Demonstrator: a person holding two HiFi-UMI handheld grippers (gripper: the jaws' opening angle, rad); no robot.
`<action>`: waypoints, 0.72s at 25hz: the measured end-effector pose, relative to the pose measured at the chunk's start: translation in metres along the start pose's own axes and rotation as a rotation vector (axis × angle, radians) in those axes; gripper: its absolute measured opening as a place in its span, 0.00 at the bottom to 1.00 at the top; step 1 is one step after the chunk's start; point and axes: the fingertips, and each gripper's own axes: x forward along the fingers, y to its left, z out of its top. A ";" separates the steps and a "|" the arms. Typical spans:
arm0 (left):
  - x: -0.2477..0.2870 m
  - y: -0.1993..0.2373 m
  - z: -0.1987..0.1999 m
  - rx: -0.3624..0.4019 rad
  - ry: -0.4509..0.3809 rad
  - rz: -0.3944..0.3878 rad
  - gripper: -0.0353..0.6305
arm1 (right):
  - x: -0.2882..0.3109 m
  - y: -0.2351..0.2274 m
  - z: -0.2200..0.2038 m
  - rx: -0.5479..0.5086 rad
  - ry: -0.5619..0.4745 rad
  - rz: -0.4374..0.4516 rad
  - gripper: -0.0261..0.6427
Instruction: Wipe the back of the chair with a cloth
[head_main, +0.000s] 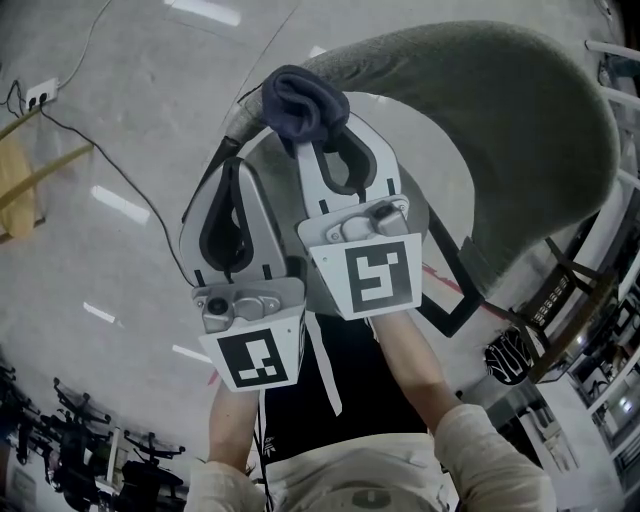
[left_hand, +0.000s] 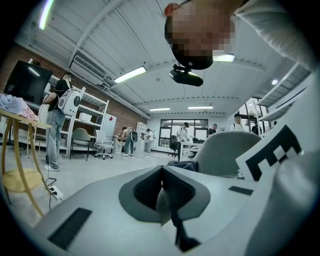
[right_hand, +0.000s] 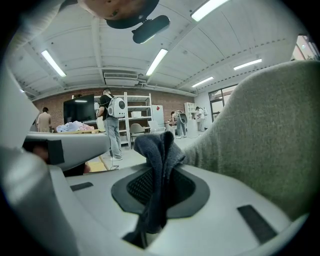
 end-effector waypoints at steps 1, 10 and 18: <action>0.001 -0.002 0.000 0.002 0.001 -0.003 0.08 | -0.001 -0.003 0.000 0.004 0.000 -0.003 0.13; 0.017 -0.015 -0.003 0.013 0.020 -0.067 0.07 | 0.003 -0.030 0.003 0.002 -0.010 -0.087 0.13; 0.038 -0.044 -0.009 0.032 0.041 -0.161 0.08 | -0.005 -0.091 0.007 0.015 -0.040 -0.236 0.13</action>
